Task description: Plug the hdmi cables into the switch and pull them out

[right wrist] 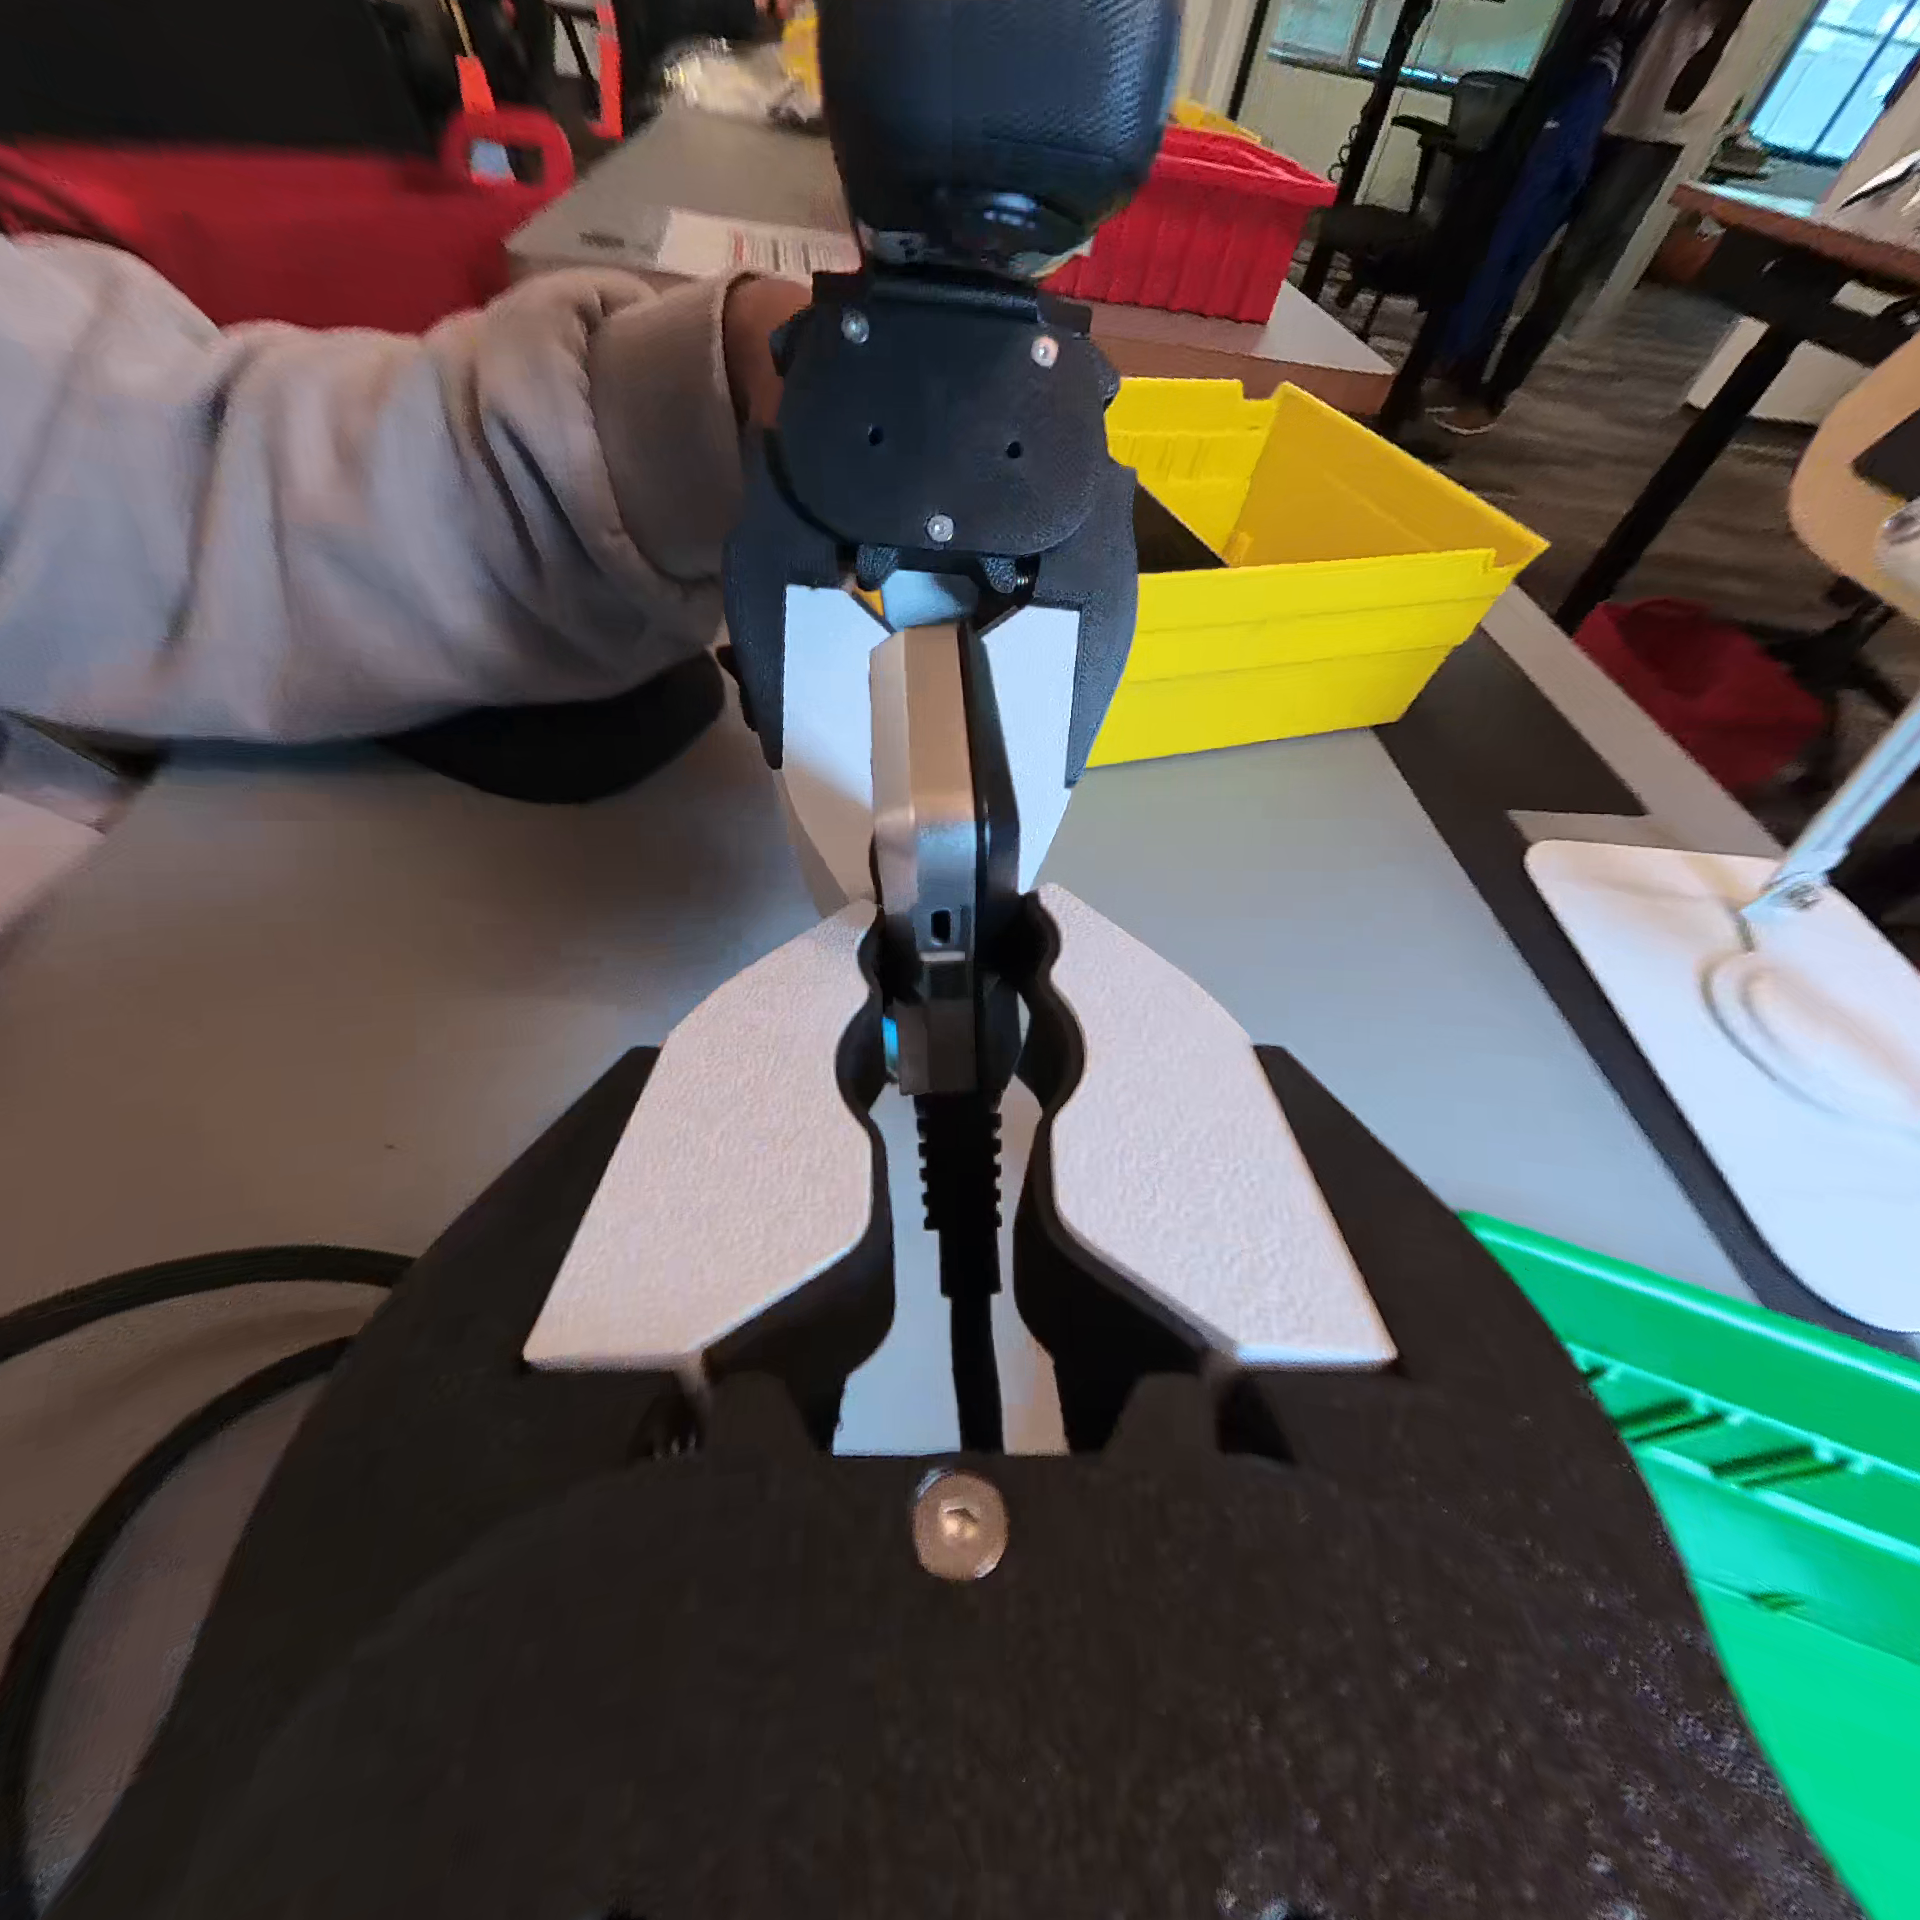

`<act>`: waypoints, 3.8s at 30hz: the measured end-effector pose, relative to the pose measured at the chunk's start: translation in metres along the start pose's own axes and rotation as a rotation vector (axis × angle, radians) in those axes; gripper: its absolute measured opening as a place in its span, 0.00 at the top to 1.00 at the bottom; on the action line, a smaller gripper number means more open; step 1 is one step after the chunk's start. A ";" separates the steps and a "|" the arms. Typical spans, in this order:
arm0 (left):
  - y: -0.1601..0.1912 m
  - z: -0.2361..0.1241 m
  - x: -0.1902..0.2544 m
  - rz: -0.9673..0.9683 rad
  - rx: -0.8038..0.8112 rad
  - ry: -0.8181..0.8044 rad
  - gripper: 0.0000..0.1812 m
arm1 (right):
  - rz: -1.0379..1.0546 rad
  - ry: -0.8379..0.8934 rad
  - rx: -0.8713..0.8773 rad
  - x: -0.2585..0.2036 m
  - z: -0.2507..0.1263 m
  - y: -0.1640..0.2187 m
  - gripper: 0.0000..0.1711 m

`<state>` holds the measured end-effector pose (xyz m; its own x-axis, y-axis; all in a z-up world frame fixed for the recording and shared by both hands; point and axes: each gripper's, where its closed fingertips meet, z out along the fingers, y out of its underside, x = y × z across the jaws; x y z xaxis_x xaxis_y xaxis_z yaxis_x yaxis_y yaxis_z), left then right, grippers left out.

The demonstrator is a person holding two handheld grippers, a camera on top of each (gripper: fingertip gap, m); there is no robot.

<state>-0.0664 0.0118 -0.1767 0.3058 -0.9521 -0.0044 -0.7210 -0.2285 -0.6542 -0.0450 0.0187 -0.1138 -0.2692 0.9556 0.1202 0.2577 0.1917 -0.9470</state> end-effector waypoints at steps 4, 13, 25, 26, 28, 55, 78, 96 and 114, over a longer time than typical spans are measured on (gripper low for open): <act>0.002 0.001 0.000 -0.008 0.016 0.025 0.90 | -0.020 -0.008 -0.065 -0.005 0.003 0.007 0.85; 0.000 -0.004 0.002 0.006 -0.007 0.002 0.90 | -0.270 0.097 -0.309 -0.007 0.029 0.026 0.86; -0.004 -0.035 -0.029 -0.123 0.058 -0.161 0.98 | -0.499 0.340 -0.474 0.029 0.004 0.033 0.86; -0.003 -0.035 -0.029 -0.126 0.051 -0.167 0.98 | -0.507 0.343 -0.490 0.031 0.004 0.037 0.86; 0.001 -0.033 -0.030 -0.129 0.028 -0.169 0.98 | -0.499 0.331 -0.505 0.031 0.005 0.044 0.86; 0.067 0.036 -0.004 -0.021 -0.373 -0.009 0.81 | -0.368 0.370 -0.492 0.049 -0.024 0.050 0.86; 0.012 -0.017 -0.034 -0.340 -0.027 -0.129 0.89 | -1.017 0.544 -0.548 0.046 0.020 0.040 0.86; 0.012 -0.025 -0.030 -0.291 -0.047 -0.160 0.89 | -1.054 0.573 -0.548 0.044 0.025 0.047 0.86; 0.006 -0.017 -0.027 -0.116 -0.096 -0.230 0.90 | -0.999 0.571 -0.550 0.035 0.028 0.051 0.87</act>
<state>-0.0889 0.0325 -0.1677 0.5151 -0.8497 -0.1127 -0.7254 -0.3622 -0.5854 -0.0671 0.0553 -0.1658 -0.1670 0.2763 0.9464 0.5602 0.8165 -0.1396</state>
